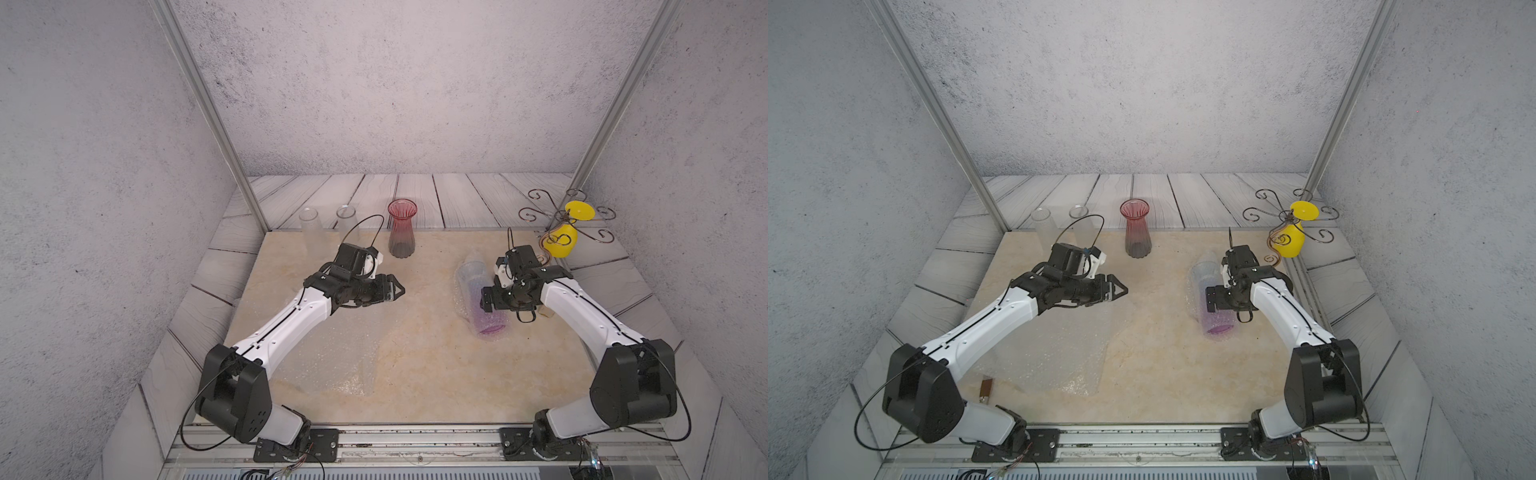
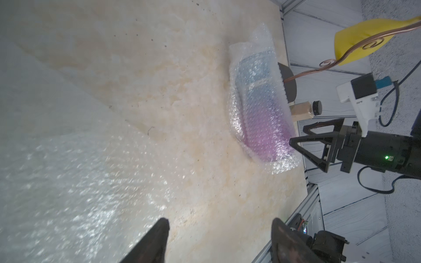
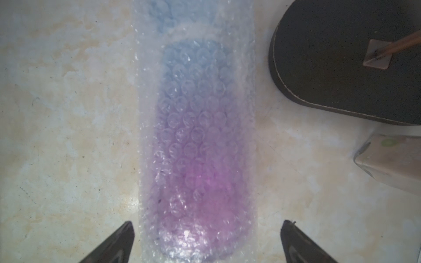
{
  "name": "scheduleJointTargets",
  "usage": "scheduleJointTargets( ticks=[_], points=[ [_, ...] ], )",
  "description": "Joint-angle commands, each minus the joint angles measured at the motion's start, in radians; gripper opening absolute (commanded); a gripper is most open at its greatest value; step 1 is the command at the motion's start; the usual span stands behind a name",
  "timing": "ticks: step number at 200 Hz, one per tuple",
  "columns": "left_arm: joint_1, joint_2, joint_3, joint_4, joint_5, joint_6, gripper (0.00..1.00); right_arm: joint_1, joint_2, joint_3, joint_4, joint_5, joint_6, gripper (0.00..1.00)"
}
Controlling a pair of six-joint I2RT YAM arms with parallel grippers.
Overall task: Unwrap the vase from the bubble wrap
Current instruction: Move the bubble wrap to the center of the board.
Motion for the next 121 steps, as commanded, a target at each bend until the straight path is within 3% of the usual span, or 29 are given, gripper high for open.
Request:
scheduleJointTargets(
  ticks=[1, 121],
  points=[
    [-0.005, 0.033, 0.041, 0.000, 0.032, 0.012, 0.72, -0.001, 0.047, -0.009, 0.037, -0.028, -0.001, 0.99],
    [-0.007, 0.012, -0.051, 0.071, 0.042, -0.056, 0.72, 0.000, 0.210, 0.007, 0.077, -0.120, -0.023, 0.99]
  ],
)
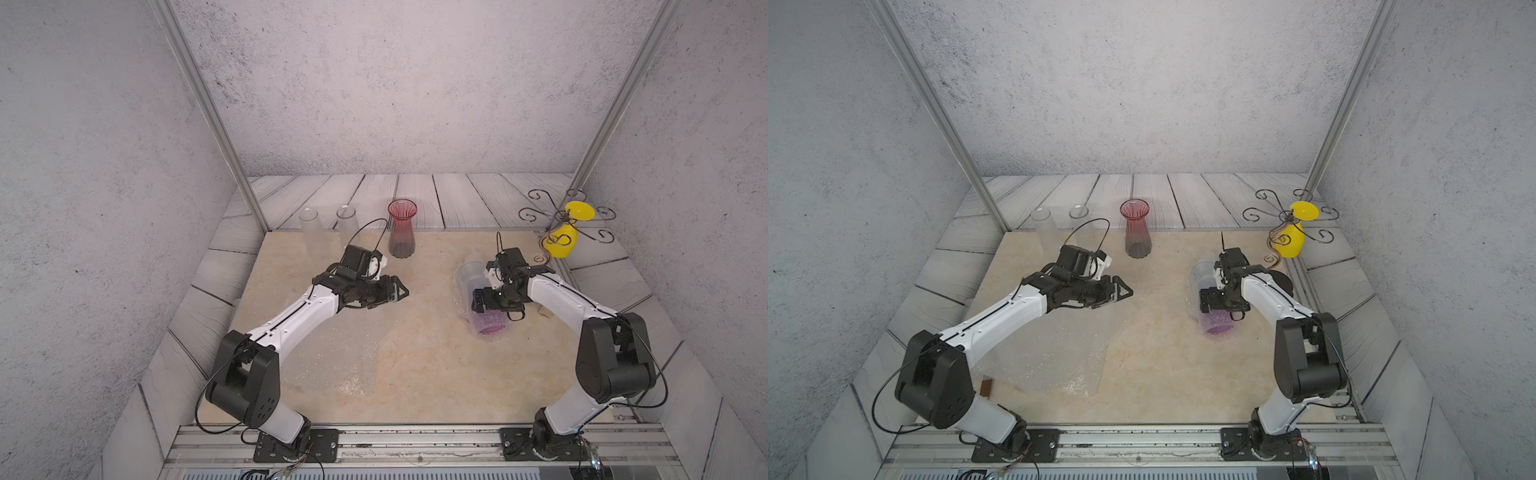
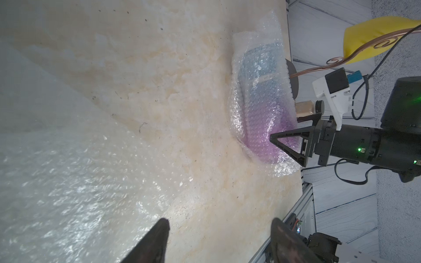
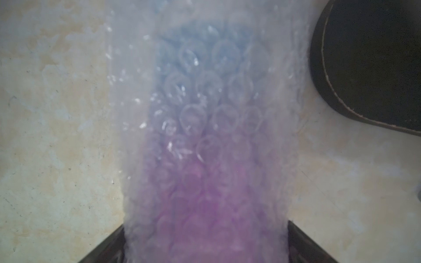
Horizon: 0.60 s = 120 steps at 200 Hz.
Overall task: Unwrap the vase from the bubble wrap
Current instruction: Move the bubble wrap to the center of the board.
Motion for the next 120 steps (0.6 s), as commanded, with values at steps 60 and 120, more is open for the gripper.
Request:
scheduleJointTargets(
  ticks=[60, 120],
  points=[
    [-0.004, -0.075, -0.066, 0.014, -0.011, -0.018, 0.72, 0.004, 0.038, -0.037, -0.040, -0.127, 0.019, 0.99],
    [-0.022, -0.095, -0.097, -0.046, -0.062, 0.005, 0.69, 0.047, -0.014, -0.090, -0.058, -0.199, 0.062, 0.99]
  ],
)
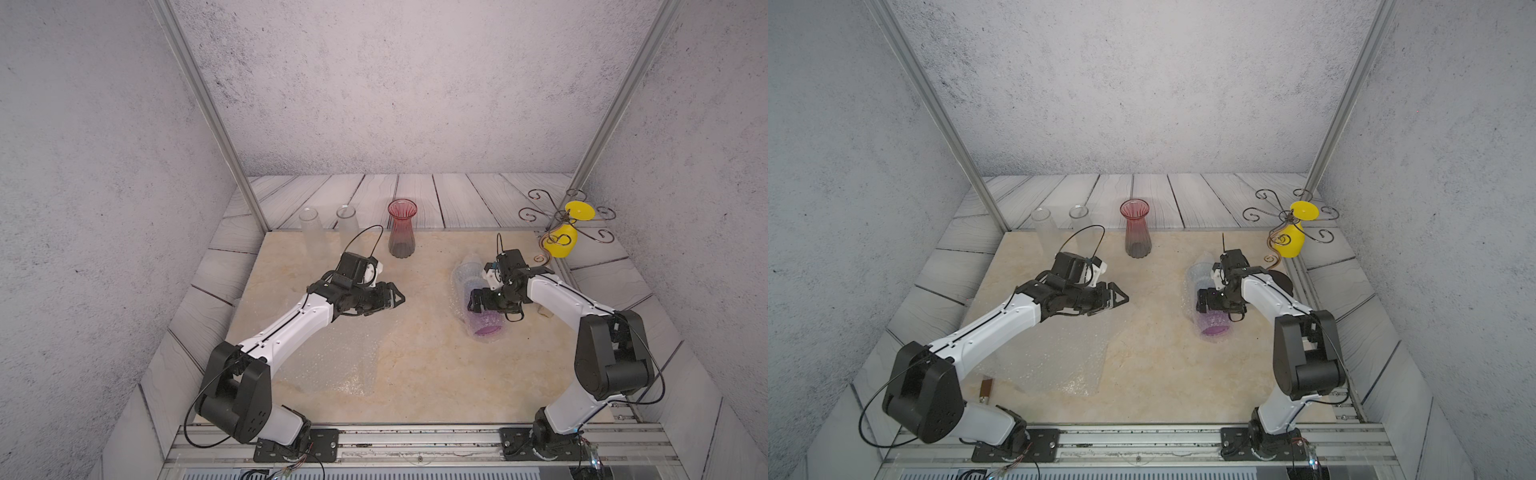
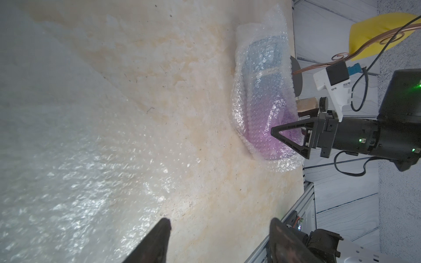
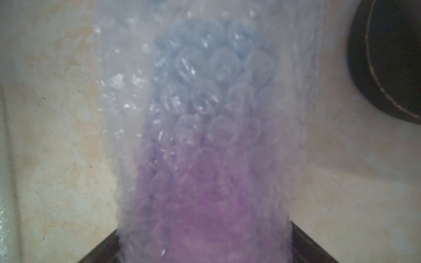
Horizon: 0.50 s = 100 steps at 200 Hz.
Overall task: Unwrap the vase from the bubble wrap
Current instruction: Move the bubble wrap to the center of the board.
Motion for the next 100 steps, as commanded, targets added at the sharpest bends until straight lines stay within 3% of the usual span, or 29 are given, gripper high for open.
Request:
scheduleJointTargets(
  ticks=[1, 27, 53, 100],
  points=[
    [-0.017, -0.014, -0.004, -0.056, -0.038, 0.027, 0.70, 0.043, -0.019, -0.062, -0.085, -0.101, 0.033, 0.99],
    [-0.052, 0.030, 0.051, -0.185, -0.087, 0.096, 0.67, 0.056, -0.052, -0.097, -0.065, -0.168, 0.089, 0.99],
    [-0.097, 0.061, 0.060, -0.207, -0.093, 0.117, 0.64, 0.066, -0.084, -0.117, -0.066, -0.231, 0.138, 0.99],
    [-0.212, 0.134, 0.084, -0.231, -0.129, 0.138, 0.61, 0.083, -0.131, -0.115, -0.101, -0.204, 0.148, 0.99]
  ],
)
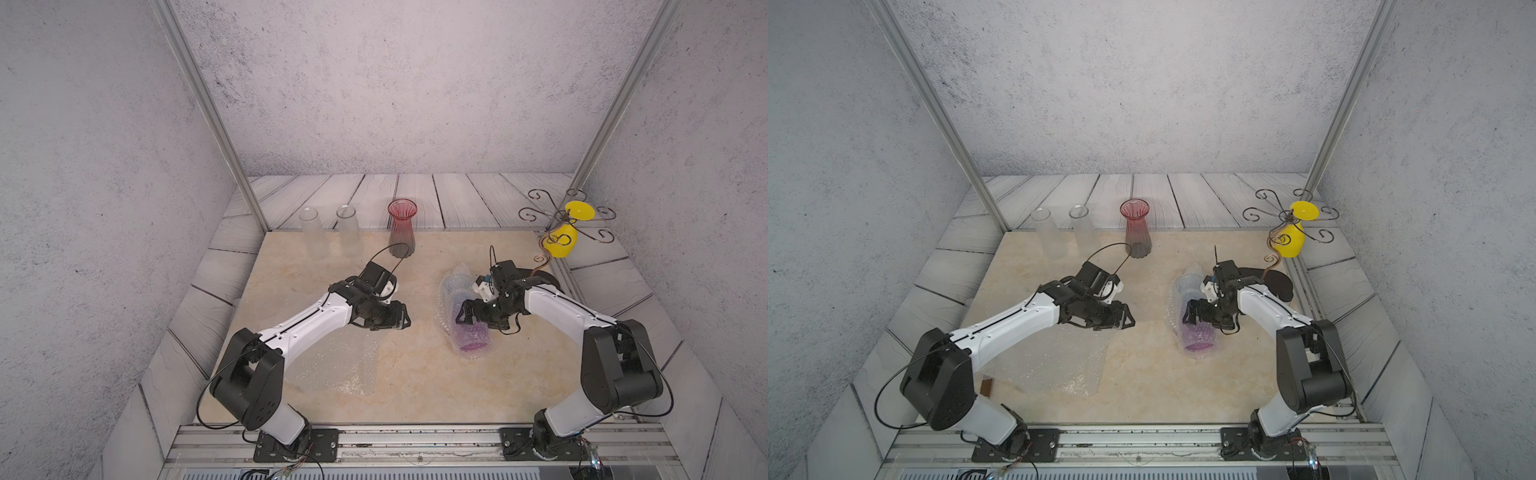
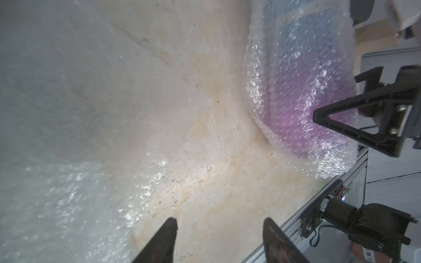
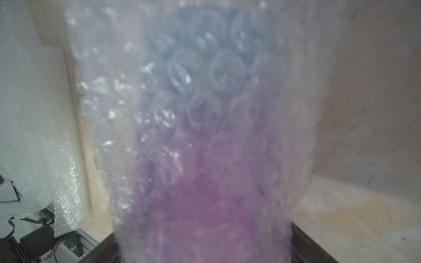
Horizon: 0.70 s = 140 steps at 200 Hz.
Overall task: Unwrap the vase from the bubble wrap
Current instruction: Move the bubble wrap to the center of the board.
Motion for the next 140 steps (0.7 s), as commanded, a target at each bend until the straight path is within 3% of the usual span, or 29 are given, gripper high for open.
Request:
scheduleJointTargets(
  ticks=[1, 72, 140],
  points=[
    [-0.049, 0.023, 0.017, -0.017, -0.020, 0.024, 0.61, 0.019, -0.054, -0.010, -0.078, -0.018, 0.021, 0.99],
    [-0.159, 0.089, 0.016, 0.108, 0.004, -0.059, 0.60, 0.061, -0.180, -0.013, -0.170, 0.066, -0.009, 0.99],
    [-0.213, 0.171, 0.016, 0.213, 0.039, -0.118, 0.58, 0.085, -0.292, -0.101, -0.223, 0.022, 0.000, 0.99]
  ],
)
